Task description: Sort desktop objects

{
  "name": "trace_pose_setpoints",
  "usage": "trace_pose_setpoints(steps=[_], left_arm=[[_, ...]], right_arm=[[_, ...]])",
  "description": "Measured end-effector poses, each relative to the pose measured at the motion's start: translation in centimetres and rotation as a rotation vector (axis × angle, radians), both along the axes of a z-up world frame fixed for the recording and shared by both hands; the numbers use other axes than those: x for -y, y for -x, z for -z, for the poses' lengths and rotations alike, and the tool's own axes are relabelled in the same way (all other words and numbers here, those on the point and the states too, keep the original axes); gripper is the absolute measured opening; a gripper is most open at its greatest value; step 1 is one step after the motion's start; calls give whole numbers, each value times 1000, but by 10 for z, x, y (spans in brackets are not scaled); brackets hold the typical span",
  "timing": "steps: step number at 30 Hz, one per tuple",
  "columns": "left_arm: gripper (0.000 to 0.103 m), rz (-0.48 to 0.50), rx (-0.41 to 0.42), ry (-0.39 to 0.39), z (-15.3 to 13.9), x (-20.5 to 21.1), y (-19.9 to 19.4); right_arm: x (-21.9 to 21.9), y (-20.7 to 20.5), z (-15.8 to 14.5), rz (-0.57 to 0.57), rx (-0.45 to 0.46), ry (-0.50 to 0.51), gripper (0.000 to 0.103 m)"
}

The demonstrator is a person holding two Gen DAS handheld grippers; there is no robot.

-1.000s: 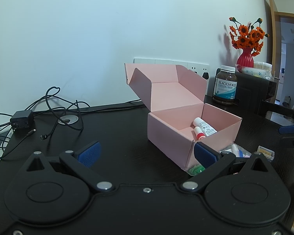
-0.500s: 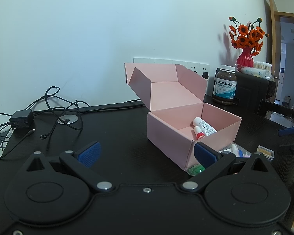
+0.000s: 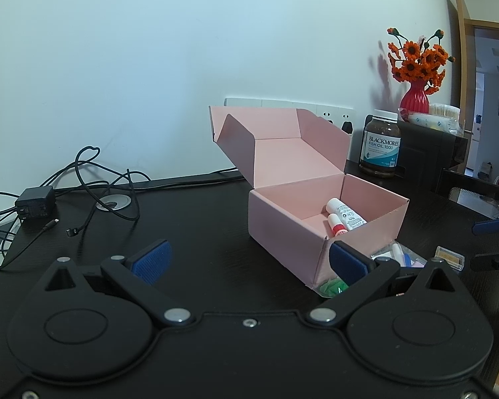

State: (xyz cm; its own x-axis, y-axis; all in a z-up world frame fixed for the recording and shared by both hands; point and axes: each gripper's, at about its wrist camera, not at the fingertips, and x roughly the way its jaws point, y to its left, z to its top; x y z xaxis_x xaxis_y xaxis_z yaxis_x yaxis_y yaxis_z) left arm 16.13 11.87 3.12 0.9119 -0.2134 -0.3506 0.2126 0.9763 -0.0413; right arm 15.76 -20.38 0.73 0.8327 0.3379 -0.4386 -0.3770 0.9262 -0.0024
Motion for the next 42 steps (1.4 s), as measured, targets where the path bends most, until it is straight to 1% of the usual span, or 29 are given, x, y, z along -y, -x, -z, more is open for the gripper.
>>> trace_pose_setpoints(steps=[10, 24, 28, 29, 30, 33, 38, 42], left_arm=[[103, 3, 3, -4, 0, 1, 0], [103, 4, 0, 6, 0, 0, 0], [103, 5, -1, 4, 0, 0, 1], [103, 4, 0, 3, 0, 0, 1], [103, 4, 1, 3, 0, 0, 1], [103, 5, 1, 0, 0, 1, 1], [103, 7, 1, -2, 0, 1, 1], [103, 6, -1, 5, 0, 0, 1]], right_arm=[[-2, 4, 1, -21, 8, 10, 102], [-2, 15, 15, -64, 0, 52, 102], [-4, 8, 15, -39, 16, 75, 101], [-4, 4, 14, -29, 9, 74, 98], [-4, 0, 14, -25, -8, 70, 88], [-5, -12, 14, -22, -54, 61, 72], [-9, -15, 14, -17, -45, 84, 66], [-8, -18, 14, -15, -60, 69, 61]])
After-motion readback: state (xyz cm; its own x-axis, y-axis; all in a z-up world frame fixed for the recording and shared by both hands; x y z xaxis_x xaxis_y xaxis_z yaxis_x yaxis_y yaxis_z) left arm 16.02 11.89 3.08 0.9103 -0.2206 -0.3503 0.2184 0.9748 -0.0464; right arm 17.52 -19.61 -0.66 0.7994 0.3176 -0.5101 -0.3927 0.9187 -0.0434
